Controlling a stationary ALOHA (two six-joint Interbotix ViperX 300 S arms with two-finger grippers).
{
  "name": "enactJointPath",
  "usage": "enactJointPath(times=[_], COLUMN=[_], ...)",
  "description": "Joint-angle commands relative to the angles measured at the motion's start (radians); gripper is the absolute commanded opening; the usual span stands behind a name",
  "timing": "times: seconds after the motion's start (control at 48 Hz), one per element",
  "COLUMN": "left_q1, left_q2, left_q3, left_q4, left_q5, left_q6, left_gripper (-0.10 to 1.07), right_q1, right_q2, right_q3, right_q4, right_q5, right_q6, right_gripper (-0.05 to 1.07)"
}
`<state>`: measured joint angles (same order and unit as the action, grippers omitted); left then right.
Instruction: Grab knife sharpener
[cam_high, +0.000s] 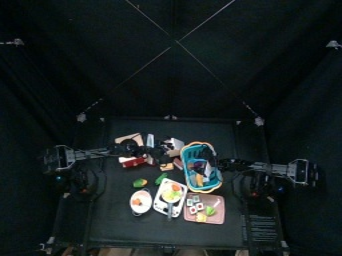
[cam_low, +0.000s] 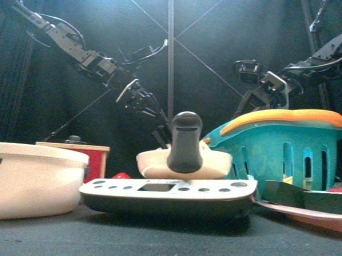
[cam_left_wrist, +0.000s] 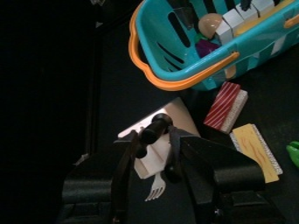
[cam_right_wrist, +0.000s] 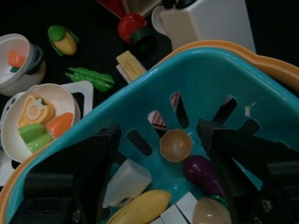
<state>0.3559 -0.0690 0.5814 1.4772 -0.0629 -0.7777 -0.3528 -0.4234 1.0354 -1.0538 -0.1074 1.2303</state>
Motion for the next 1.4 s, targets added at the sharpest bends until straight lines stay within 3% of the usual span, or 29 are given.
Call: enactJointPath(times=[0.0,0.604,0.875,1.083,1.375], left_q1=[0.003,0.008,-0.003,-0.018,-0.115], left_q2=[0.003,0.020,0.009,-0.051,-0.106], left_q3=[-0.037,-0.051,-0.094,-0.104,-0.144], left_q4=[0.003,0.000,-0.008,-0.129,-0.229], left_q5=[-0.002,0.000,0.012,0.117,0.399], left_q6=[0.002,0.002,-0.005,-0.008,0.018], left_gripper=[0.76,0.75,0.76,0.77,0.77], right_q1=[-0.002,-0.003,-0.002,-0.002,-0.002], right_q2=[-0.009,-0.009,-0.009,-0.009,-0.009], right_q3=[-0.021,-0.021,-0.023,-0.021,-0.031], right_q4=[0.000,0.002,0.002,0.000,0.000], right_q5=[-0.003,-0.003,-0.003,-0.003,-0.003], right_q6=[0.000,0.000,0.000,0.002,0.002], right_gripper=[1.00,1.00,1.00,1.00,1.00])
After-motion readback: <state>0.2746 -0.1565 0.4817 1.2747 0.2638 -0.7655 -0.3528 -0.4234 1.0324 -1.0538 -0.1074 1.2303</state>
